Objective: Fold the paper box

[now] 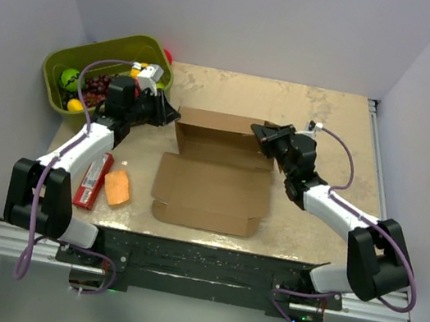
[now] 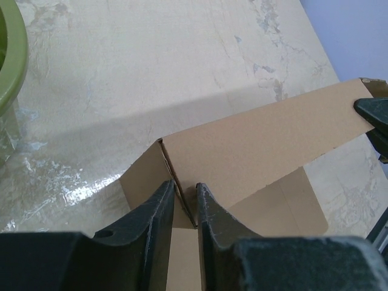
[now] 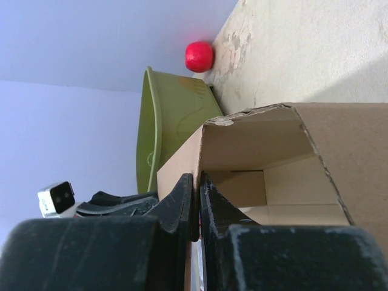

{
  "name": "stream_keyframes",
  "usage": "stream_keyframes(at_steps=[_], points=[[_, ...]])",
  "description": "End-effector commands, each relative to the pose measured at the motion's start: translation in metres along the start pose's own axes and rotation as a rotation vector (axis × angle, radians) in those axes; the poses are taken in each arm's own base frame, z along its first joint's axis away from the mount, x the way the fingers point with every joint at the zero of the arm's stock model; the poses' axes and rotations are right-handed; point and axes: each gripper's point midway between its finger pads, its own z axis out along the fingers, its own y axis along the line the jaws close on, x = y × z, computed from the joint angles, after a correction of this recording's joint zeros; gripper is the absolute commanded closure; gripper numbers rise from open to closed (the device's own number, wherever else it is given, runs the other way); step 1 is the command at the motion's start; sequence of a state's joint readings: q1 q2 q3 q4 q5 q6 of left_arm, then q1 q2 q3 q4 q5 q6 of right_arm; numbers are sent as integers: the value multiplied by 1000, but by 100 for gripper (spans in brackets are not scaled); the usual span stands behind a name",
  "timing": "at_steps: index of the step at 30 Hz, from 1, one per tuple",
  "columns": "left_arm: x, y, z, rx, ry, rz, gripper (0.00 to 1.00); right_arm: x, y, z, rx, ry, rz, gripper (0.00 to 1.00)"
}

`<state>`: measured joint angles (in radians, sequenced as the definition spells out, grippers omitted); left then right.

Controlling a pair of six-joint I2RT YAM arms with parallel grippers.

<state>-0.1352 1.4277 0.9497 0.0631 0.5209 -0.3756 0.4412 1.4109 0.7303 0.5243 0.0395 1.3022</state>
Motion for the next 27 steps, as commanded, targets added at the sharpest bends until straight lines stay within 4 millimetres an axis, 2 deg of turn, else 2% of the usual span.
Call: stream_keyframes(at_steps=[1, 3, 4, 7, 8, 10, 11, 15, 18, 22, 25, 27], points=[[12, -2, 0, 24, 30, -28, 76, -14, 16, 0, -40, -67, -60, 88], [13, -2, 1, 24, 30, -29, 77, -16, 18, -3, -42, -70, -83, 74], [15, -1, 2, 20, 35, -30, 77, -17, 19, -7, -39, -70, -121, 57], [15, 0, 2, 16, 34, -27, 78, -18, 14, -15, -1, -65, -219, 31], [16, -1, 3, 16, 35, -26, 77, -22, 18, -22, -3, -77, -244, 29], [17, -1, 3, 14, 36, -26, 78, -24, 8, -33, 32, -73, -331, 23], [16, -1, 3, 15, 35, -25, 78, -28, 16, -43, 13, -86, -360, 23], [17, -2, 4, 13, 35, -21, 78, -25, 10, -69, 4, -54, -546, 22], [17, -4, 4, 15, 37, -12, 78, -14, -6, -82, 23, -2, -631, 24], [16, -3, 3, -1, 32, 8, 78, 12, -32, -84, 66, 92, -718, 32], [17, -2, 4, -9, 35, 20, 78, 32, -48, -77, 125, 168, -822, 33], [18, 0, 4, -16, 36, 21, 79, 38, -59, -73, 170, 209, -857, 33]])
